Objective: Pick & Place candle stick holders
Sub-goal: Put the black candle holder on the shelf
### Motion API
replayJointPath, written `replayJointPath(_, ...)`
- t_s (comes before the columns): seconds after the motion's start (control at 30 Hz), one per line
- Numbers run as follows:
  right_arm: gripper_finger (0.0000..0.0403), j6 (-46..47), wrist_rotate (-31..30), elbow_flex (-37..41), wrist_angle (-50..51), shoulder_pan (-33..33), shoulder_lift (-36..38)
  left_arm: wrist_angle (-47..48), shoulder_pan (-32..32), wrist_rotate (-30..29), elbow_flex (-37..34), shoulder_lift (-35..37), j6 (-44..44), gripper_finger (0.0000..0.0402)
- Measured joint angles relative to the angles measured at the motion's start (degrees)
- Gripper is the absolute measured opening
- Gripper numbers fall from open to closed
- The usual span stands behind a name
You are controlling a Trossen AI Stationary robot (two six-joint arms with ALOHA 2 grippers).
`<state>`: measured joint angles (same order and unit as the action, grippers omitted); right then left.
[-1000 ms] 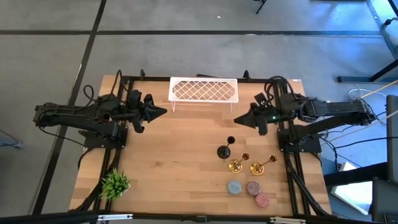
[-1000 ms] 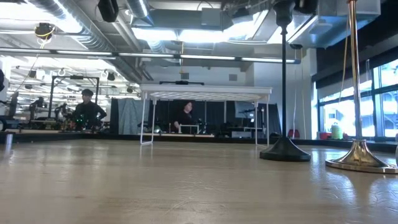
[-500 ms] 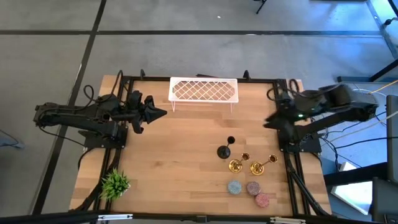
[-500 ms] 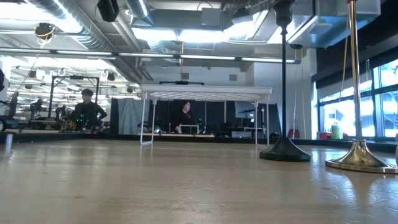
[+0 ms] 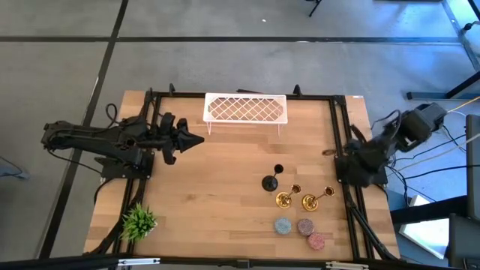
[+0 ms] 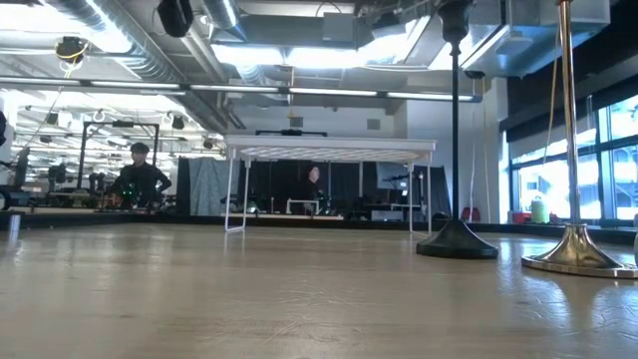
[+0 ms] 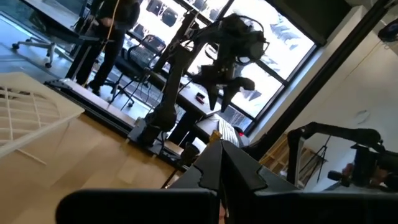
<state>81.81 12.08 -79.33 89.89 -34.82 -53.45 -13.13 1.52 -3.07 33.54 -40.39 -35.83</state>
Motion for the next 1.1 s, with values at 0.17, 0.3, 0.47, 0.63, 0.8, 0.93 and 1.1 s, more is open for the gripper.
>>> replayJointPath(0.17, 0.0172, 5.6, -0.6, 3.1, -0.1, -7.4, -0.5, 0.1, 0.0, 0.1, 0.0, -1.6, -0.8, 0.0004)
replayJointPath(0.3, 0.0171, 10.8, -3.4, 6.7, -4.5, -14.0, -1.1, 0.1, 0.0, 1.1, 0.0, -2.1, -1.5, 0.0004)
replayJointPath(0.47, 0.0171, 18.3, -9.6, 10.5, -13.7, -22.8, -4.4, 0.0, 0.0, 1.3, 0.0, -1.9, -1.9, 0.0004)
replayJointPath(0.63, 0.0171, 26.4, -18.1, 11.3, -18.9, -30.5, -11.7, -0.3, -0.1, 1.2, 0.0, -1.8, -0.6, 0.0004)
replayJointPath(0.8, 0.0171, 35.9, -24.8, 11.3, -19.5, -34.7, -21.8, -0.3, -1.2, 0.0, 0.0, -1.8, 0.1, 0.0004)
replayJointPath(0.93, 0.0171, 43.0, -28.2, 11.3, -19.6, -35.2, -29.1, -0.3, -2.4, 0.0, 0.0, -1.8, 0.1, 0.0004)
replayJointPath(1.1, 0.0171, 45.8, -28.5, 11.3, -20.4, -33.8, -35.2, -0.3, -3.5, 0.0, 0.0, -1.8, -0.5, 0.0004)
